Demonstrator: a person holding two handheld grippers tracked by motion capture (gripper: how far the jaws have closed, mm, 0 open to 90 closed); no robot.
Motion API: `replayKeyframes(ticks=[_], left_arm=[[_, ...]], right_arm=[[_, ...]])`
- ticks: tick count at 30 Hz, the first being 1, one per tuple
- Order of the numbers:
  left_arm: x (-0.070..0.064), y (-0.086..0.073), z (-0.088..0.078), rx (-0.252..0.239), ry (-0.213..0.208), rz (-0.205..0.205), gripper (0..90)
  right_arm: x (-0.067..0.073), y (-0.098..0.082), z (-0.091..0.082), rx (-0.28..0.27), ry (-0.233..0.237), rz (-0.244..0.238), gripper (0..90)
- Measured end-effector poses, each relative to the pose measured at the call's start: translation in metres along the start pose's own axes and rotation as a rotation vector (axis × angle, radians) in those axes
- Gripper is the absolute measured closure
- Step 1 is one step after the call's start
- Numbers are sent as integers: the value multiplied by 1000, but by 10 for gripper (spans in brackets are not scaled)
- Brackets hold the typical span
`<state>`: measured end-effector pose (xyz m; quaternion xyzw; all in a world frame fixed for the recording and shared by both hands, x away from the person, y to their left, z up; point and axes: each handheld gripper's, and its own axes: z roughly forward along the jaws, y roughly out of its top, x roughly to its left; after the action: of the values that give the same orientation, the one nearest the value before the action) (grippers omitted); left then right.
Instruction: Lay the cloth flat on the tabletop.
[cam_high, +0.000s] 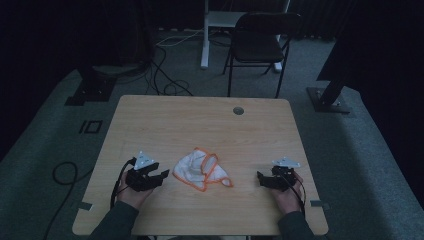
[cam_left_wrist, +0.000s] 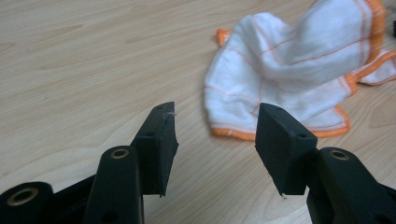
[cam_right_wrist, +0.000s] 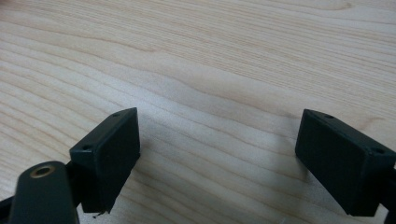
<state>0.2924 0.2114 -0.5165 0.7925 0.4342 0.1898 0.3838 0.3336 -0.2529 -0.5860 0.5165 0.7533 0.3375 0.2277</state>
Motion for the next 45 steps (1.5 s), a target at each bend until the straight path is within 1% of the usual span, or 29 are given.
replayKeyframes(ticks=[3, 4, 11, 14, 15, 18, 21, 22, 25, 26, 32, 33, 37, 39, 41, 45], left_arm=[[-3, 3, 2, -1, -2, 12, 488], [-6, 6, 4, 3, -8, 25, 488], [-16, 15, 10, 4, -25, 59, 487], [-19, 19, 11, -2, -33, 64, 487], [-21, 23, 12, -2, -41, 72, 486], [-24, 28, 15, 1, -46, 84, 486], [-26, 30, 17, -1, -50, 85, 486], [-28, 32, 17, -5, -61, 88, 486], [-31, 36, 19, -7, -68, 96, 486], [-32, 37, 20, -12, -71, 90, 486], [-34, 40, 22, -16, -76, 91, 478], [-37, 43, 23, -14, -84, 102, 478], [-42, 50, 26, -16, -92, 117, 469], [-43, 52, 26, -16, -95, 120, 468], [-49, 58, 30, -17, -102, 130, 462], [-53, 62, 33, -17, -109, 137, 454]], right_arm=[[0, 0, 0, 0, 0, 0, 135], [0, 0, 0, 0, 0, 0, 135], [0, 0, 0, -1, 1, -1, 135], [0, 0, 0, 0, 1, -1, 135], [0, 0, 0, -1, 1, -1, 135], [0, 0, 0, -1, 1, 0, 135], [0, 0, 0, -1, 1, -1, 135], [0, 0, 0, -1, 1, 0, 135], [0, 0, 0, -2, 0, -1, 135], [0, 0, 0, -2, 1, 0, 135], [0, 0, 0, -3, 0, -1, 135], [0, 0, 0, -3, 0, -1, 135], [0, 0, 0, -3, 0, -1, 135], [0, 0, 0, -3, 0, -1, 136], [0, 0, 0, -4, 0, 0, 135], [0, -1, 0, -4, 0, 0, 135]])
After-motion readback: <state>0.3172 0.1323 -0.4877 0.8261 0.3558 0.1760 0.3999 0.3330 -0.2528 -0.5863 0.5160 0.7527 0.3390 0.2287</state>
